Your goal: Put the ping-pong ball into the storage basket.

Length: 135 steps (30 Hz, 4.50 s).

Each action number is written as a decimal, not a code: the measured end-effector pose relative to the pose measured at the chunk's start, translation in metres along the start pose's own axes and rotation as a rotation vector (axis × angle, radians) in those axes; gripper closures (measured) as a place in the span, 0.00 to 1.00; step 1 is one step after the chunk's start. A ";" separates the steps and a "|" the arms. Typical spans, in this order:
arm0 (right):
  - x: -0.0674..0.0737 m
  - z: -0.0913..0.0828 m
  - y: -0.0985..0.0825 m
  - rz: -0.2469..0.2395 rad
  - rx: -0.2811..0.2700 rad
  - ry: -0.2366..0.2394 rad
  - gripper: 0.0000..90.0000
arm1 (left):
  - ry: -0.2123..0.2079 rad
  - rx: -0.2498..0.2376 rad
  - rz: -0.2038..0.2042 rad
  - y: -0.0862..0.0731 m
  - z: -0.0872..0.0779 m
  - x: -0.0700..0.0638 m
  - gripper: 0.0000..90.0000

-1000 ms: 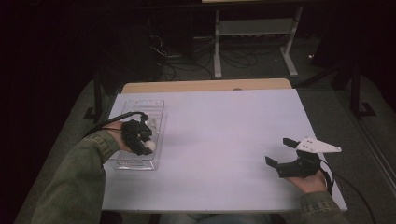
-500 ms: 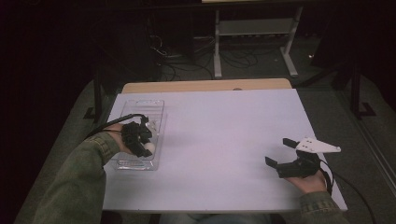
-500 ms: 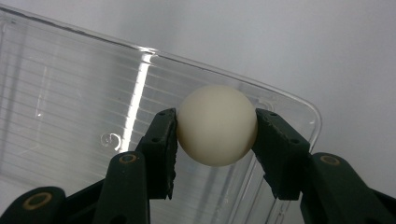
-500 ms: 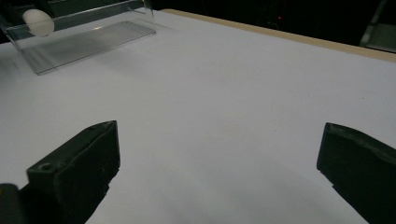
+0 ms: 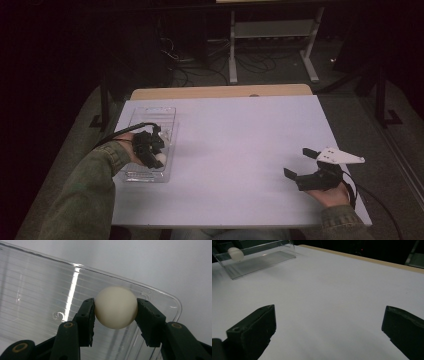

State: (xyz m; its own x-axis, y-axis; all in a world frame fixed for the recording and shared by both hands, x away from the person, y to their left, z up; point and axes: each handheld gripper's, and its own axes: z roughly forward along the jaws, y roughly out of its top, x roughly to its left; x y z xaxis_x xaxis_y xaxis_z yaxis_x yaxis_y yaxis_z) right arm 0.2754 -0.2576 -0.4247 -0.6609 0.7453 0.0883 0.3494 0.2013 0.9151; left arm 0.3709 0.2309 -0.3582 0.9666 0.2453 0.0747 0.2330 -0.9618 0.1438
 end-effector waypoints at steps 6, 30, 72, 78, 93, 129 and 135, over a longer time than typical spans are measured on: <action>0.000 0.000 0.000 0.001 0.001 0.000 0.00 | -0.017 0.002 -0.009 -0.002 0.007 0.002 0.56; 0.000 0.000 0.000 0.002 0.001 0.000 0.00 | -0.033 0.032 -0.025 -0.004 0.017 0.006 0.55; 0.000 0.001 0.000 -0.004 0.008 0.008 0.00 | 0.052 -0.093 -0.164 -0.014 -0.028 0.005 0.04; 0.001 0.001 0.000 -0.001 0.008 0.009 0.00 | 0.069 -0.143 -0.179 -0.017 -0.036 0.000 0.00; 0.001 -0.001 0.001 0.002 -0.002 0.011 0.00 | 0.069 -0.256 -0.188 -0.020 -0.037 -0.012 0.00; 0.001 -0.002 0.001 0.003 -0.008 0.006 0.00 | 0.118 -0.477 -0.281 -0.066 -0.029 -0.034 0.00; 0.001 -0.002 0.001 0.004 -0.008 0.007 0.00 | 0.129 -0.535 -0.286 -0.072 -0.030 -0.037 0.00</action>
State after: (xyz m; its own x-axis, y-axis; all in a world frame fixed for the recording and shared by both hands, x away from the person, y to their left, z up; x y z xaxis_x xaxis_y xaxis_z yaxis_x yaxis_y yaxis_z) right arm 0.2736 -0.2578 -0.4229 -0.6641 0.7416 0.0950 0.3472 0.1934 0.9177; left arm 0.3153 0.2953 -0.3415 0.8453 0.5291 0.0741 0.3625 -0.6699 0.6480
